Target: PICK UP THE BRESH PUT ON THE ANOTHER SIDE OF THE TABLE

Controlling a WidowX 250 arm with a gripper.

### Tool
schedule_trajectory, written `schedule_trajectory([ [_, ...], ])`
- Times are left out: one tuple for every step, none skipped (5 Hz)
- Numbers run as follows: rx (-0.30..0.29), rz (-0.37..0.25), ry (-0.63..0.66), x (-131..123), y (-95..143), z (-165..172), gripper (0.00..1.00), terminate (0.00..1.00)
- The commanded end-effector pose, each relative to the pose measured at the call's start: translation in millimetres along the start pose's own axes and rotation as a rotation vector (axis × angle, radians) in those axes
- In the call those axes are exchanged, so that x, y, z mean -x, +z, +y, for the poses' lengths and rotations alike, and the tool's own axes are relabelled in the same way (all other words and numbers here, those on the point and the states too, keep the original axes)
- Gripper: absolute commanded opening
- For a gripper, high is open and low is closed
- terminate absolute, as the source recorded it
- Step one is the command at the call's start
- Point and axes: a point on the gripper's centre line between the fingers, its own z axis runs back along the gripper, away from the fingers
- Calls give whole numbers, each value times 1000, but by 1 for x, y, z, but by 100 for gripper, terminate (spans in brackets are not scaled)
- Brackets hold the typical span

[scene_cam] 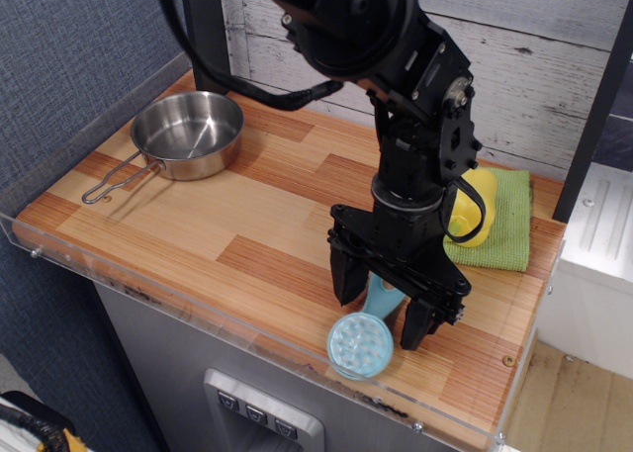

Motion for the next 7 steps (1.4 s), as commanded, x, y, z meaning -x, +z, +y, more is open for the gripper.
schedule_trajectory([
  [6, -27, 13, -7, 1, 5, 0, 0],
  [12, -27, 19, -8, 0, 7, 0, 0],
  [15, -32, 24, -7, 0, 6, 0, 0],
  [21, -39, 21, -8, 1, 6, 0, 0],
  [24, -111, 23, -6, 27, 5, 0, 0],
  [22, -212, 64, -3, 58, 23, 0, 0],
  [39, -246, 136, -11, 71, 59, 0, 0],
])
